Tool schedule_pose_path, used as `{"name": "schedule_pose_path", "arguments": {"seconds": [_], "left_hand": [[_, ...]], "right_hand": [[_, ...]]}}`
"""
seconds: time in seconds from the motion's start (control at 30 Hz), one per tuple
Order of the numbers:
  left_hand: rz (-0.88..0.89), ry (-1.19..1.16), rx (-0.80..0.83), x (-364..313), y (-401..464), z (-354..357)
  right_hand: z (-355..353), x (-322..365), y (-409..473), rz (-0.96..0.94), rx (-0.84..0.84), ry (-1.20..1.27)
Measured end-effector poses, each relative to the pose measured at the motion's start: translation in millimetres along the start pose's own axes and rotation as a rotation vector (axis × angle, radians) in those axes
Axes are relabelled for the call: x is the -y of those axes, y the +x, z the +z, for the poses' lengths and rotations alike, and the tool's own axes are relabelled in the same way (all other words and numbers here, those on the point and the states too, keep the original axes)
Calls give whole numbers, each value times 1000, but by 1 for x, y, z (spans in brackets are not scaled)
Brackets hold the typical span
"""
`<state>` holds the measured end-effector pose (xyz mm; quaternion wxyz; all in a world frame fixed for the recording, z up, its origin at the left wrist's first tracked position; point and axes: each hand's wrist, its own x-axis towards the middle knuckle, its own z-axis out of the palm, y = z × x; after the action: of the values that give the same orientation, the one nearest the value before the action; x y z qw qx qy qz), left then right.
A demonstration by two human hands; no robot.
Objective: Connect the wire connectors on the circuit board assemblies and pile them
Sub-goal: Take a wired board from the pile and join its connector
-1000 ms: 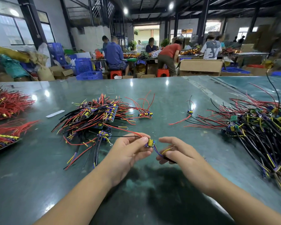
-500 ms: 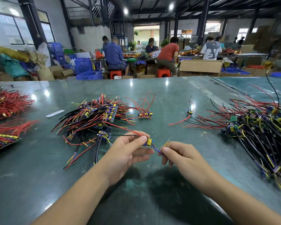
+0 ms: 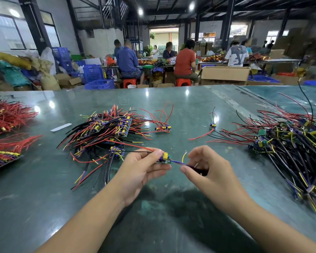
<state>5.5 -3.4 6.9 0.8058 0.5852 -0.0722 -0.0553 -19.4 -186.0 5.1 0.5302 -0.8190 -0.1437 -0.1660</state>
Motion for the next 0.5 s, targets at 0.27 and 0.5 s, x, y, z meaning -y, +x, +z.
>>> {"name": "schedule_pose_path", "arguments": {"seconds": [0.27, 0.5], "left_hand": [[116, 144, -37, 2, 0, -3], [81, 147, 59, 4, -2, 2]], "right_hand": [[-2, 1, 0, 31, 194, -21], [-6, 8, 0, 71, 326, 187]]}}
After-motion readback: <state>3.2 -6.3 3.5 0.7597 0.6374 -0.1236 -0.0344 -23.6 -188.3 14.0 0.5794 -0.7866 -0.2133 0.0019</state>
